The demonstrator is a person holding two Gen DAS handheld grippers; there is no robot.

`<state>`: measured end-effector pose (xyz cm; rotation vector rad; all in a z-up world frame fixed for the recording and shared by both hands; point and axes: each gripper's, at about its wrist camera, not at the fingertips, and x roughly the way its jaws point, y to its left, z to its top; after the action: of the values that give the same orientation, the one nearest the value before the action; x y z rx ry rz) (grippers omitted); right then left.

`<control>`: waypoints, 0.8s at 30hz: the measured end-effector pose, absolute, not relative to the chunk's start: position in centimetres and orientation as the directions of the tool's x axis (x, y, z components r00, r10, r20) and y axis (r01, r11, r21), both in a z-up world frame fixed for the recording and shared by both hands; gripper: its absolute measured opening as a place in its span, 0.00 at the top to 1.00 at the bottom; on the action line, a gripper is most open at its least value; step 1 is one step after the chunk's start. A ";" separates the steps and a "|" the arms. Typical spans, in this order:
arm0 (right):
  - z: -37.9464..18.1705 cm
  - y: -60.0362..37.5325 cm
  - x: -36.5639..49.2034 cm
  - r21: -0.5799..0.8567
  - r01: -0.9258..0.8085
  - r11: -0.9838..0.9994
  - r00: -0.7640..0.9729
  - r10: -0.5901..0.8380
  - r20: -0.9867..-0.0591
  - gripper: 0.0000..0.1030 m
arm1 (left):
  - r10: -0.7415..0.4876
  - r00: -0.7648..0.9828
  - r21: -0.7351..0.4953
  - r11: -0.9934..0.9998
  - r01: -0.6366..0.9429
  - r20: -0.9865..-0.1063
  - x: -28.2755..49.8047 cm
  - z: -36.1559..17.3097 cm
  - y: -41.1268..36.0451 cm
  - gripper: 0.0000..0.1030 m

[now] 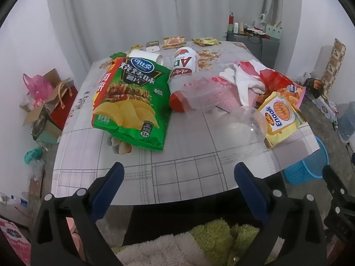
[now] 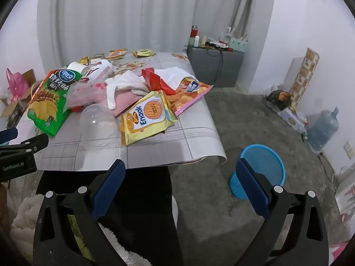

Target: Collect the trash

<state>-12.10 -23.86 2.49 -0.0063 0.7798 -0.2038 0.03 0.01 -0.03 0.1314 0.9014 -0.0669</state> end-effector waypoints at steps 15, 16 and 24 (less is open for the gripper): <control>2.6 -23.7 -12.1 -0.073 0.178 0.981 0.693 -0.178 -0.699 0.08 | 0.005 0.619 0.088 0.991 0.104 -0.785 -0.1 -0.1 0.0 0.06; 2.6 -23.7 -12.1 -0.072 0.178 0.981 0.693 -0.177 -0.699 0.08 | 0.002 0.619 0.086 0.991 0.105 -0.786 0.0 -0.1 0.1 0.06; 2.7 -23.6 -12.1 -0.072 0.179 0.981 0.693 -0.177 -0.699 0.08 | -0.002 0.616 0.079 0.991 0.104 -0.788 0.1 -0.1 0.2 0.06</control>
<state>-12.14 -23.59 2.71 0.0015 0.7806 -0.1988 0.12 0.22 -0.05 0.1206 0.9057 -0.0610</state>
